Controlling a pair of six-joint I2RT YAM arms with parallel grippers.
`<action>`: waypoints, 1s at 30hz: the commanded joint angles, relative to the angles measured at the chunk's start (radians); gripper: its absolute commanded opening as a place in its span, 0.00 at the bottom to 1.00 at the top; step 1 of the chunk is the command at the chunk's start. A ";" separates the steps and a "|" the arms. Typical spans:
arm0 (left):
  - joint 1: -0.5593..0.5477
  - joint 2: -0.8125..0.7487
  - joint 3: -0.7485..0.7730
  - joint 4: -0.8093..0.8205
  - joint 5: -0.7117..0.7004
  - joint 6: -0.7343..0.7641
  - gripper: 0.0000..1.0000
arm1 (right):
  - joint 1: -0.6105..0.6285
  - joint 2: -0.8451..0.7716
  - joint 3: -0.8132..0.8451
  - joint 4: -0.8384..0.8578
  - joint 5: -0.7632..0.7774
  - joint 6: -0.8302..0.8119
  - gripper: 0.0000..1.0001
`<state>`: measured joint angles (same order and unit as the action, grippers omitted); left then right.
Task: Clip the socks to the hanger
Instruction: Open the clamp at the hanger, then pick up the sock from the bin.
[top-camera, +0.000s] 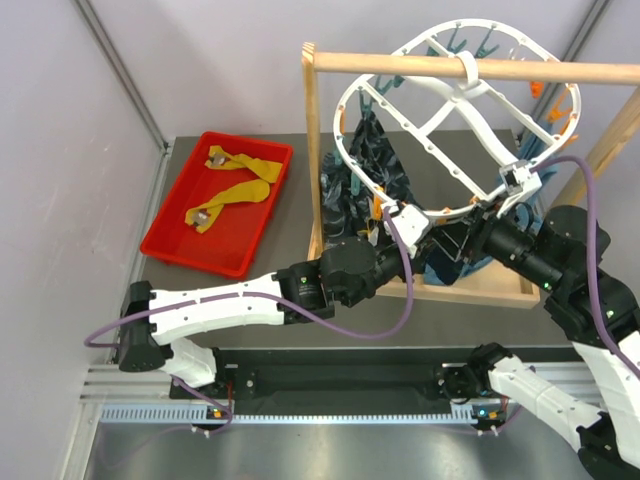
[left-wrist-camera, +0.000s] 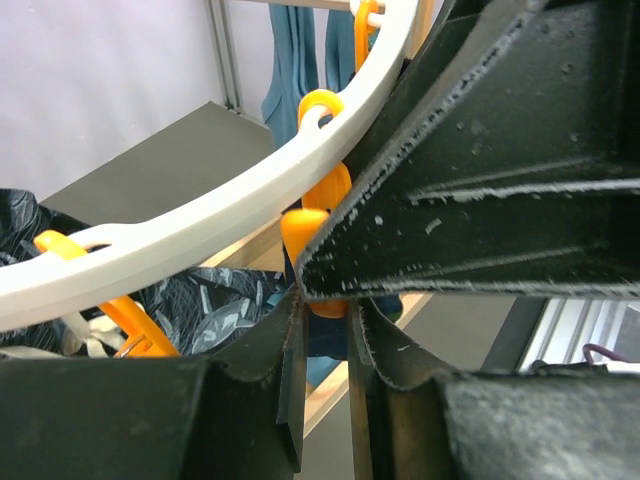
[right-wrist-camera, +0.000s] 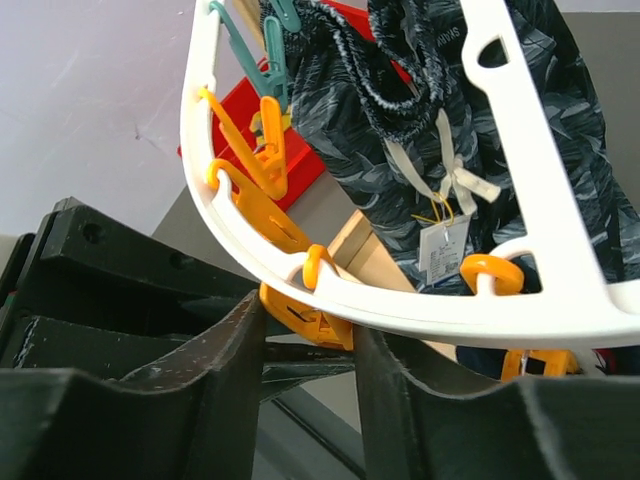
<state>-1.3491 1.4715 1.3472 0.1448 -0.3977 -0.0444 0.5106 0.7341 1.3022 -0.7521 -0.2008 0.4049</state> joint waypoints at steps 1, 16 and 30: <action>-0.035 0.012 0.044 -0.022 0.060 0.026 0.00 | 0.008 0.045 0.014 0.163 0.093 -0.003 0.34; -0.027 -0.248 -0.154 -0.008 0.030 -0.011 0.62 | 0.008 0.041 -0.017 0.171 0.075 -0.018 0.00; 0.405 -0.649 -0.410 -0.438 -0.073 -0.365 0.56 | 0.008 0.016 -0.020 0.171 0.043 -0.078 0.00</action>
<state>-1.0470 0.8902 1.0016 -0.2047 -0.4660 -0.2905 0.5152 0.7563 1.2697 -0.6968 -0.1867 0.3676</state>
